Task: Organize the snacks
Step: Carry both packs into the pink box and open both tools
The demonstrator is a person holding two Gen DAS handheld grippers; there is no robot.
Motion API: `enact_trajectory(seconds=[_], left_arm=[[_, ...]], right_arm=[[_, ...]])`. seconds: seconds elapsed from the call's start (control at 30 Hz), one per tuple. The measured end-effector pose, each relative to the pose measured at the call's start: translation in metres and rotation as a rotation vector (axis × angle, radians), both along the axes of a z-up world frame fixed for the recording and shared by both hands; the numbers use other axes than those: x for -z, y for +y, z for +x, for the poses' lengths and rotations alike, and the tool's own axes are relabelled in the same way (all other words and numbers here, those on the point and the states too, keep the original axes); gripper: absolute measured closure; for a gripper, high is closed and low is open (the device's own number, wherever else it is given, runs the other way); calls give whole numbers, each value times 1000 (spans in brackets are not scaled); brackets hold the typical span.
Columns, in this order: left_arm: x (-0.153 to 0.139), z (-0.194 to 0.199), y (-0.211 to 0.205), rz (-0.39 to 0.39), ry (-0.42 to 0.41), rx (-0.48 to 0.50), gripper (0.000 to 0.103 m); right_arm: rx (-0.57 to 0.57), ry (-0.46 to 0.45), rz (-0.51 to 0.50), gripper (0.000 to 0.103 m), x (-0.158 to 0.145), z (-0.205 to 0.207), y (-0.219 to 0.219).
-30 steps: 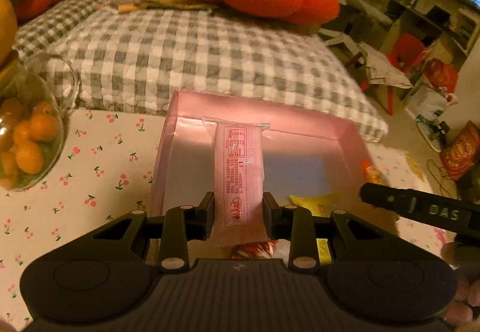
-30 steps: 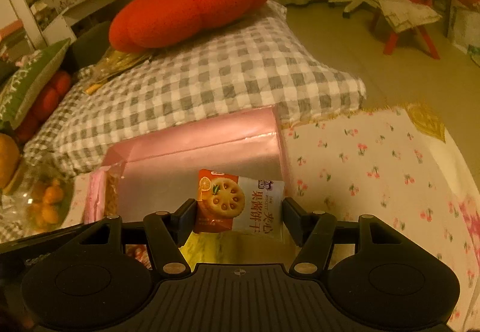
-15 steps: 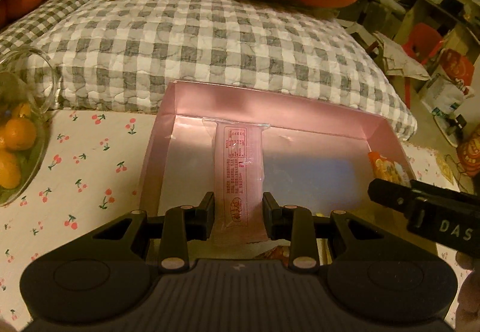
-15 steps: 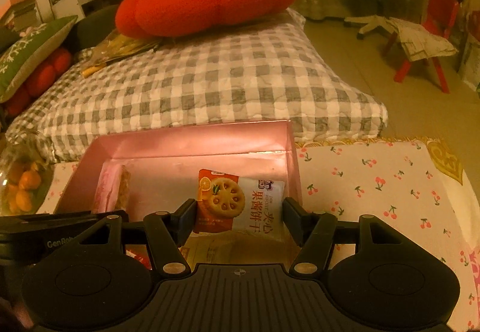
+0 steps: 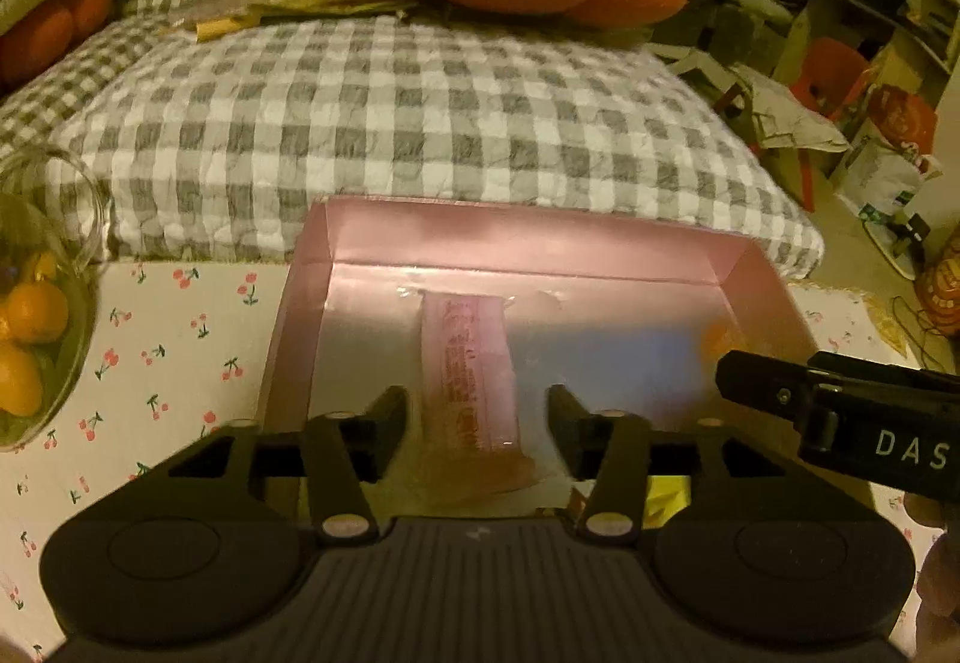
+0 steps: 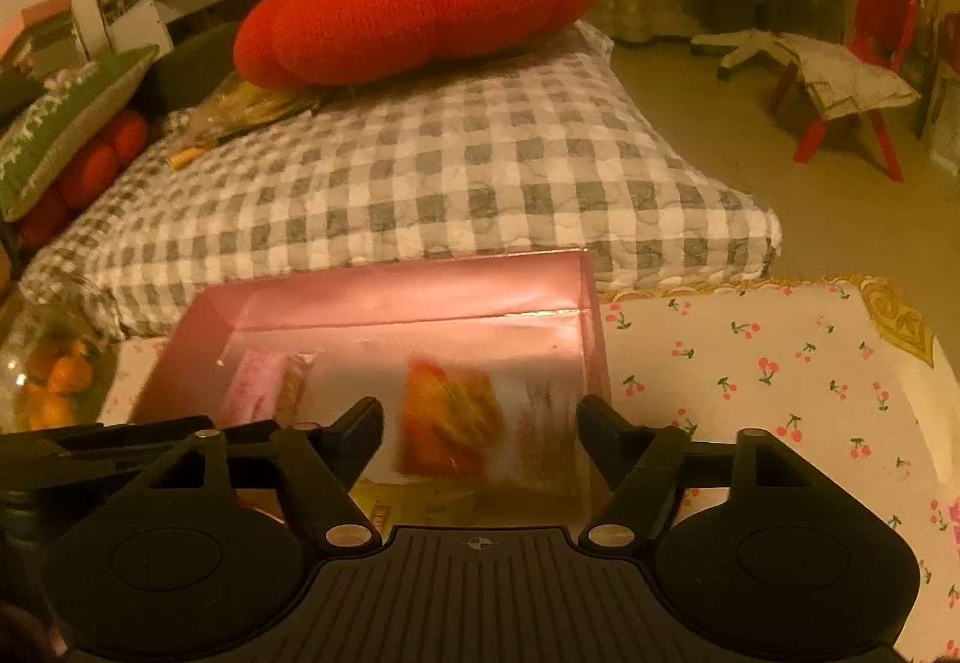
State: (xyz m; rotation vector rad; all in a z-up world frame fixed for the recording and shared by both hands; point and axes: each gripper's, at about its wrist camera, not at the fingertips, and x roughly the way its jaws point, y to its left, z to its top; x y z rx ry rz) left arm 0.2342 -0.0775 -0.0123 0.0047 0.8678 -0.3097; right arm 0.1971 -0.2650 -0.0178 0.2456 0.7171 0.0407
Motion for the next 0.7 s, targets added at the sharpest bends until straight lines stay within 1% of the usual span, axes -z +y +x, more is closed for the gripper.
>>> enact_trajectory(seconds=[0.03, 0.1, 0.23, 0.5, 0.7], left_arm=[[-2, -2, 1, -1, -9, 5, 44], [-5, -5, 1, 0, -20, 15, 39], [-11, -14, 4, -1, -34, 21, 32], [-27, -40, 12, -21, -65, 37, 22], [-38, -62, 19, -33, -76, 44, 17]], right_arm=[[1, -6, 2, 24, -2, -1, 0], [-1, -15, 7, 19, -6, -5, -1], [-1, -29, 7, 17, -15, -15, -1], [0, -49, 4, 13, -36, -40, 0], [-14, -62, -7, 12, -53, -65, 4]])
